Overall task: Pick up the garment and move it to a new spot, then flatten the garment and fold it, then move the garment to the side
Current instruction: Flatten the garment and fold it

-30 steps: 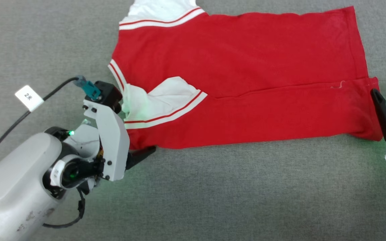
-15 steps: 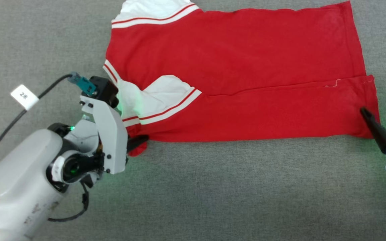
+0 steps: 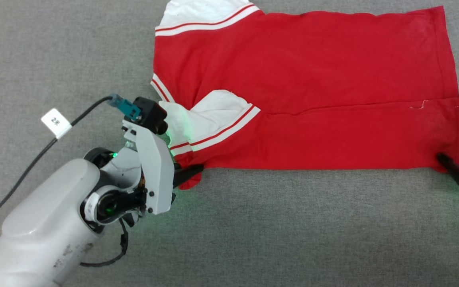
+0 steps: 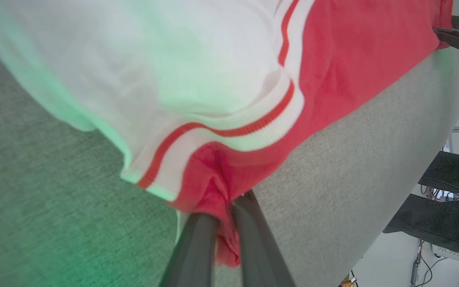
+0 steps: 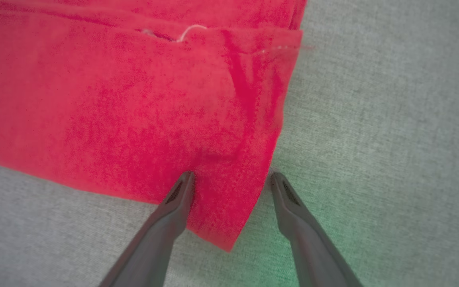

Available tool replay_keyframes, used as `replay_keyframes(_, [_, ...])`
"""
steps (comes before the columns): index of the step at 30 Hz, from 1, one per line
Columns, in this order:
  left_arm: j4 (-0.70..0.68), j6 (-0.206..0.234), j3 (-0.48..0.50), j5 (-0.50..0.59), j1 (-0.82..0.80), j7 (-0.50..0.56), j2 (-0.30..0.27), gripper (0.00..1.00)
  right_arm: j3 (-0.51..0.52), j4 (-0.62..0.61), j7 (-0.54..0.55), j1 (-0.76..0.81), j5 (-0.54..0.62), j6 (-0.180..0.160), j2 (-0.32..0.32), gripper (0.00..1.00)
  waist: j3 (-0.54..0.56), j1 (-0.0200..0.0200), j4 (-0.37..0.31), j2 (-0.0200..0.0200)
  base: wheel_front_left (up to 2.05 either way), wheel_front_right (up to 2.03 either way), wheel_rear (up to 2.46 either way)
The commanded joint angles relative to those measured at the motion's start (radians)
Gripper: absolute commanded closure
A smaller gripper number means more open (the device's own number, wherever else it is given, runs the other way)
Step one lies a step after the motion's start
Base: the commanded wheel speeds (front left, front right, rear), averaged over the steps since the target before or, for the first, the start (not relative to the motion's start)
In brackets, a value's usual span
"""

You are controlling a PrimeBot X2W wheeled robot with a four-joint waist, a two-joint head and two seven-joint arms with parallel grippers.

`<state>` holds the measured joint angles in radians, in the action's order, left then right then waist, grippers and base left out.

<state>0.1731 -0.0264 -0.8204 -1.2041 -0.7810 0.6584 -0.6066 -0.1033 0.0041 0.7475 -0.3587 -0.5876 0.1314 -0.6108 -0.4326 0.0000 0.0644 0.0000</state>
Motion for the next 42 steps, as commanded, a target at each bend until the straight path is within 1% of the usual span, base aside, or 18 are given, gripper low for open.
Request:
replay_keyframes(1, [0.015,-0.006,-0.021,0.007,0.03,0.003,0.007,1.0,-0.012,0.002,-0.003,0.002,0.008,-0.001,0.007,1.0,0.002,0.0,0.003,0.0,0.0,0.0,0.0])
replay_keyframes(7, [0.014,-0.017,0.003,-0.004,0.059,-0.052,0.003,1.0,-0.017,-0.016,-0.018,0.03,0.0,-0.001,-0.004,1.0,0.03,0.0,0.004,0.0,0.0,0.0,0.0])
replay_keyframes(12, [-0.046,-0.007,0.014,-0.002,0.135,-0.114,-0.03,1.0,-0.006,-0.041,-0.01,0.082,-0.012,-0.001,-0.011,1.0,0.063,0.0,0.004,0.0,0.0,0.0,0.0])
replay_keyframes(16, [-0.132,0.016,0.014,0.004,0.218,-0.151,-0.075,1.0,0.022,-0.083,0.008,0.158,-0.028,-0.001,-0.026,1.0,0.078,0.0,0.011,0.0,0.0,0.0,0.0])
replay_keyframes(19, [-0.206,0.042,0.014,0.01,0.275,-0.175,-0.107,1.0,0.058,-0.121,0.024,0.225,-0.036,-0.001,-0.028,1.0,0.078,0.0,0.016,0.0,0.0,0.0,0.0])
replay_keyframes(25, [-0.301,0.09,0.025,0.015,0.343,-0.222,-0.134,1.0,0.13,-0.205,0.026,0.322,-0.024,-0.001,0.002,1.0,0.071,0.0,0.02,0.0,0.0,0.0,0.0])
replay_keyframes(26, [-0.308,0.094,0.026,0.017,0.35,-0.226,-0.136,1.0,0.138,-0.214,0.022,0.33,-0.017,-0.001,0.008,0.89,0.071,0.0,0.02,0.0,0.0,0.0,0.0])
replay_keyframes(27, [-0.313,0.097,0.031,0.018,0.355,-0.236,-0.136,0.73,0.15,-0.221,0.013,0.333,-0.01,-0.001,0.017,0.53,0.072,0.0,0.02,0.0,0.0,0.0,0.0])
replay_keyframes(28, [-0.315,0.102,0.036,0.018,0.357,-0.248,-0.134,0.4,0.158,-0.229,0.004,0.333,-0.002,-0.001,0.026,0.09,0.073,0.0,0.02,0.0,0.0,0.0,0.0])
replay_keyframes(29, [-0.317,0.104,0.042,0.014,0.362,-0.259,-0.131,0.07,0.168,-0.235,-0.006,0.33,0.007,-0.001,0.036,0.0,0.074,0.0,0.019,0.0,0.0,0.0,0.0])
replay_keyframes(30, [-0.32,0.105,0.049,0.01,0.368,-0.273,-0.127,0.0,0.174,-0.241,-0.013,0.326,0.019,-0.001,0.044,0.0,0.076,0.0,0.018,0.0,0.0,0.0,0.0])
replay_keyframes(34, [-0.326,0.126,0.099,0.009,0.401,-0.376,-0.108,0.0,0.192,-0.263,-0.053,0.295,0.051,-0.001,0.079,0.0,0.088,0.0,0.018,0.0,0.0,0.0,0.0])
replay_keyframes(37, [-0.331,0.141,0.134,0.02,0.432,-0.468,-0.091,0.0,0.209,-0.272,-0.103,0.274,0.08,-0.001,0.115,0.0,0.098,0.0,0.027,0.0,0.0,0.0,0.0])
replay_keyframes(39, [-0.338,0.145,0.16,0.047,0.447,-0.547,-0.081,0.0,0.231,-0.27,-0.157,0.253,0.101,-0.001,0.143,0.0,0.1,0.0,0.035,0.0,0.0,0.0,0.0])
replay_keyframes(42, [-0.329,0.164,0.203,0.069,0.479,-0.665,-0.049,0.0,0.251,-0.259,-0.264,0.222,0.146,-0.001,0.19,0.0,0.1,0.0,0.049,0.0,0.0,0.0,0.0])
